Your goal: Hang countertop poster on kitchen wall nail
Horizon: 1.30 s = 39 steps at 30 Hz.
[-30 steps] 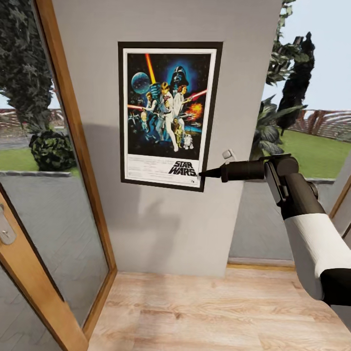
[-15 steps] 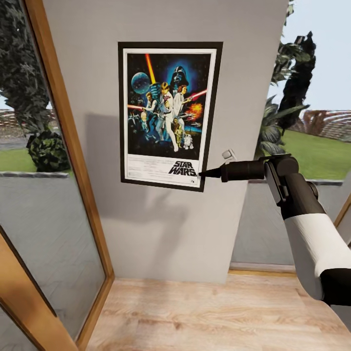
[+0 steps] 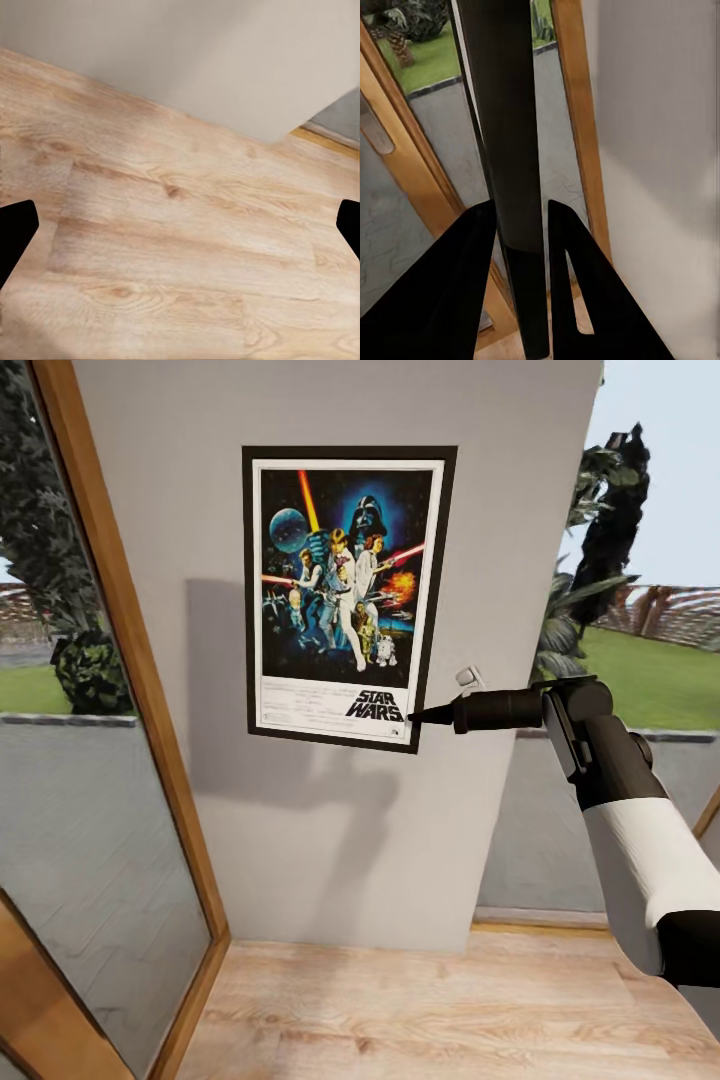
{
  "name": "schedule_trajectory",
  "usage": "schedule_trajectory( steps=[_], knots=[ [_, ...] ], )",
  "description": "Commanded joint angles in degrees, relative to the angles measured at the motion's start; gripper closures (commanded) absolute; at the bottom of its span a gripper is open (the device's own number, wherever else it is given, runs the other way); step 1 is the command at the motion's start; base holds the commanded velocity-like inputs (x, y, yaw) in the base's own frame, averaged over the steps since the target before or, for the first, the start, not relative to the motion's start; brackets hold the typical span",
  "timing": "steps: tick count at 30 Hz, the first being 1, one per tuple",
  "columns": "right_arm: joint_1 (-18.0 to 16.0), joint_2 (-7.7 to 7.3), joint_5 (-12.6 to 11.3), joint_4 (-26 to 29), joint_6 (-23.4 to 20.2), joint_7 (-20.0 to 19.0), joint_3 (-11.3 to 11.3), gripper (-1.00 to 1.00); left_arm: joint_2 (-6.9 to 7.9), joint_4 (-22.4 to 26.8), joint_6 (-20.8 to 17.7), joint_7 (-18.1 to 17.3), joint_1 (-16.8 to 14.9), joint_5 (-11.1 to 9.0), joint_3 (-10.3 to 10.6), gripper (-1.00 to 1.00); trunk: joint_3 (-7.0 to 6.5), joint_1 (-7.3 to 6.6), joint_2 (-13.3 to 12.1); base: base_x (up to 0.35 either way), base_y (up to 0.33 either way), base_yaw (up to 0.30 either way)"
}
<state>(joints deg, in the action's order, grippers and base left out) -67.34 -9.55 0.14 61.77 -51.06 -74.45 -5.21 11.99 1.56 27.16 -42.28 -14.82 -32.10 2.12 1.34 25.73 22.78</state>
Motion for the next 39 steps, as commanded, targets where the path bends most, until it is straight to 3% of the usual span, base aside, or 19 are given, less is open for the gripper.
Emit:
schedule_trajectory(
  steps=[1, 24, 39],
  knots=[
    [-0.07, -0.03, -0.05, 0.01, -0.53, -0.20, -0.06, 1.00, 0.09, -0.07, 0.26, -0.17, -0.05, -0.24, 0.25, -1.00, 0.14, 0.05, 0.14, 0.079, 0.000, 0.000],
    [-0.07, -0.03, -0.05, 0.31, -0.53, -0.25, -0.05, 1.00, 0.32, -0.07, 0.26, -0.17, -0.05, -0.24, 0.25, -1.00, 0.14, 0.05, 0.14, 0.162, 0.000, 0.000],
    [-0.07, -0.03, -0.05, 1.04, -0.53, -0.25, -0.06, 1.00, 0.32, -0.11, 0.26, -0.17, -0.05, -0.24, 0.25, -1.00, 0.14, 0.05, 0.14, 0.026, 0.000, 0.000]
  ],
)
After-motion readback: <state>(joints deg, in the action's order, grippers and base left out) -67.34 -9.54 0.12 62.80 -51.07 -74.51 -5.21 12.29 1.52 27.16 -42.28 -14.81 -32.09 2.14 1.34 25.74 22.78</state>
